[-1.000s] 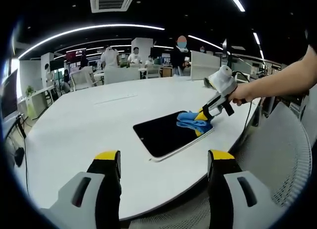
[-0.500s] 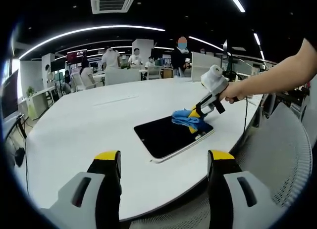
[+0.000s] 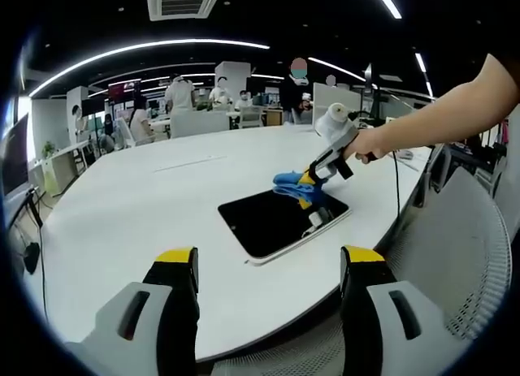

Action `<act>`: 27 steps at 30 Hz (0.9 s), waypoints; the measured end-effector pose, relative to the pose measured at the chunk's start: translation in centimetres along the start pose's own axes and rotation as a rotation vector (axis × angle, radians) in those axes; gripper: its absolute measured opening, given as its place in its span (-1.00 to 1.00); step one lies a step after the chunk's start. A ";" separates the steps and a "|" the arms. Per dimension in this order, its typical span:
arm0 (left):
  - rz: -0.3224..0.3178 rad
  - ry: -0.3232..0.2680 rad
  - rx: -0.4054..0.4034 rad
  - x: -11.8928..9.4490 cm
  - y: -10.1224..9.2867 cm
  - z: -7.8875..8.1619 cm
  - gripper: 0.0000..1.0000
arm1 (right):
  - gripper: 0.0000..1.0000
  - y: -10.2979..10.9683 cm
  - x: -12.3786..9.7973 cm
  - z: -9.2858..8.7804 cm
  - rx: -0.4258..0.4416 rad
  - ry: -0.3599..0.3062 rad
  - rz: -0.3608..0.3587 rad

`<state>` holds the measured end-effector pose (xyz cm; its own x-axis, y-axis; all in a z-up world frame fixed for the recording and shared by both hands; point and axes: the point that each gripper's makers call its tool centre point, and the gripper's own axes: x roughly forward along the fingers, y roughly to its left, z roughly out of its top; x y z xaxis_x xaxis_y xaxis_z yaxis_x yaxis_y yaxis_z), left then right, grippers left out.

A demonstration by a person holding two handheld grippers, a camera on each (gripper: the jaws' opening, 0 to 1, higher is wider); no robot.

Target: Wipe the mirror surface with the cleaning cloth until all visible marks leave the cleaned area.

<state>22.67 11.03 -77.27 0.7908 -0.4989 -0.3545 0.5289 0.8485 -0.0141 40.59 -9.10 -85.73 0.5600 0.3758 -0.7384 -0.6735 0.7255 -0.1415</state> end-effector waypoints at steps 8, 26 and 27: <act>0.007 -0.004 0.002 0.0 0.1 0.2 0.39 | -0.99 -0.4 0.2 0.6 0.003 -0.002 -0.023; 0.001 0.002 0.001 0.1 0.0 0.2 0.39 | -0.99 -2.2 1.0 0.9 -0.006 -0.019 -0.067; 0.001 0.004 0.001 0.1 0.0 0.1 0.39 | -0.99 -2.2 0.9 0.9 -0.013 -0.018 -0.068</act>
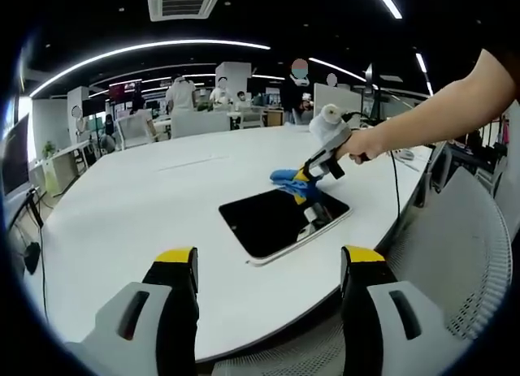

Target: Wipe the mirror surface with the cleaning cloth until all visible marks leave the cleaned area.

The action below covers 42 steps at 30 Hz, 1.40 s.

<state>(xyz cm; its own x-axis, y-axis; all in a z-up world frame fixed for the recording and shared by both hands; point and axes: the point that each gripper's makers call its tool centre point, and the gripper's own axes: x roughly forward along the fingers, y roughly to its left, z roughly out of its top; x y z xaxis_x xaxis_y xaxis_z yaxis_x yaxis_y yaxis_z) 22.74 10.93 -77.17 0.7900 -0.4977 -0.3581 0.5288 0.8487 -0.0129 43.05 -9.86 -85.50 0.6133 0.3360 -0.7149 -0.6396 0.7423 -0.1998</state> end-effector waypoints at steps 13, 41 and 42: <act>-0.006 0.008 0.000 0.0 -0.1 -0.1 0.38 | -0.99 -3.8 -3.6 -0.2 0.103 -0.061 -0.049; -0.007 0.000 -0.002 -0.1 -0.2 0.0 0.38 | -0.97 -1.2 -6.5 -7.6 0.288 0.024 -0.030; -0.007 0.000 -0.002 -0.1 -0.2 -0.1 0.39 | -0.97 -1.1 -6.5 -7.6 0.290 0.024 -0.029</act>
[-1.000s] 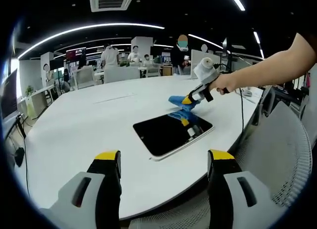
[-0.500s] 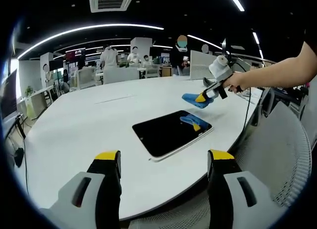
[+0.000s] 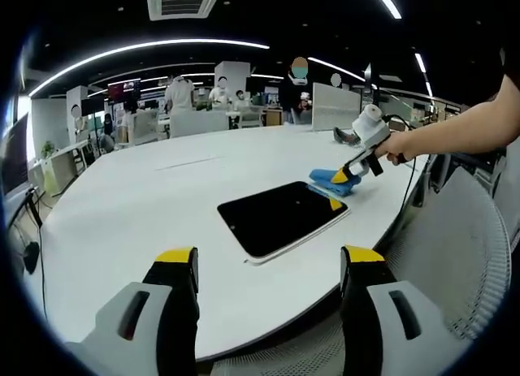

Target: Wipe the mirror surface with the cleaning cloth until all visible marks leave the cleaned area.

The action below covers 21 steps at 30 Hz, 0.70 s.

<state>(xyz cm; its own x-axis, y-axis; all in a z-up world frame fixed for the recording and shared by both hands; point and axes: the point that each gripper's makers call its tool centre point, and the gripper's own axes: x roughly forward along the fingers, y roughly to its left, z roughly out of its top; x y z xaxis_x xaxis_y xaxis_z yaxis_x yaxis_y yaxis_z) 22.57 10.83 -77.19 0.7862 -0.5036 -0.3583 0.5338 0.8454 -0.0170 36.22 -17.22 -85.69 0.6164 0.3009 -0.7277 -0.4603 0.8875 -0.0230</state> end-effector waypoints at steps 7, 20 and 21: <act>0.000 0.003 -0.001 0.0 0.0 -0.1 0.39 | -0.92 -0.1 0.1 -0.3 0.000 0.003 -0.002; -0.004 -0.002 0.000 0.0 -0.1 0.0 0.39 | -0.71 -0.6 -3.7 2.6 -0.024 -0.137 -0.067; -0.005 -0.003 0.000 0.0 -0.1 0.0 0.39 | -0.70 -0.7 -4.3 3.0 -0.024 -0.154 -0.070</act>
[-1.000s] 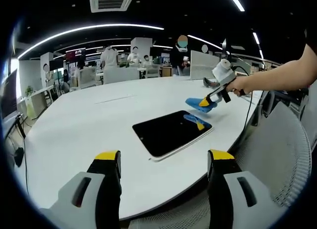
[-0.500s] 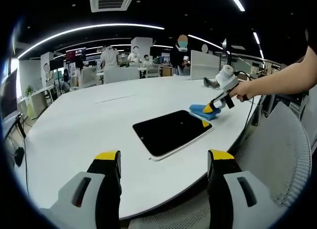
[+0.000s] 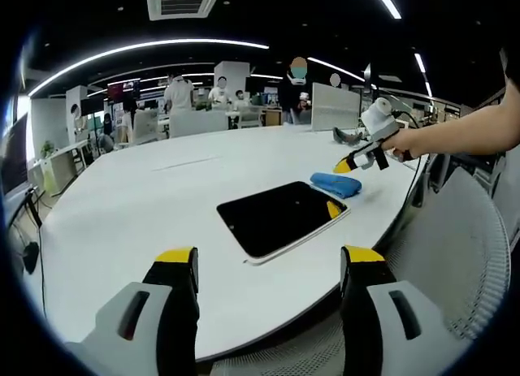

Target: Wipe the mirror surface with the cleaning cloth until all visible marks leave the cleaned area.

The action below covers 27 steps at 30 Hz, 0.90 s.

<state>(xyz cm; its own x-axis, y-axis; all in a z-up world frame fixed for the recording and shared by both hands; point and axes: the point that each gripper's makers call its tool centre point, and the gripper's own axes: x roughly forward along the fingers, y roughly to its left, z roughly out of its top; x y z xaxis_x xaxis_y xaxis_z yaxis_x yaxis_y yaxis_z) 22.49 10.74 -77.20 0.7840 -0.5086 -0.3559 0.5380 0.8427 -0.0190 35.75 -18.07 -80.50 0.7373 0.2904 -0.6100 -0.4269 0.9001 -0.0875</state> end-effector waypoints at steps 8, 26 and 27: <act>0.003 0.003 -0.003 -0.1 0.0 -0.1 0.40 | -0.56 0.5 -5.3 2.4 0.056 -0.158 -0.005; 0.021 -0.012 -0.012 -0.4 0.5 -0.1 0.49 | 0.61 6.2 -10.9 -1.0 0.054 -0.250 -0.044; 0.020 -0.014 -0.013 -0.4 0.5 -0.1 0.49 | 0.62 6.2 -11.0 -1.0 0.040 -0.254 -0.053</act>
<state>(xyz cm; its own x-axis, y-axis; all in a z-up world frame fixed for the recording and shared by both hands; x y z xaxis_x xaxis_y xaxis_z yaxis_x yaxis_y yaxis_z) 22.39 11.42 -77.18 0.7989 -0.4938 -0.3433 0.5182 0.8549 -0.0238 24.48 -15.98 -75.10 0.8682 0.3102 -0.3872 -0.3667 0.9270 -0.0794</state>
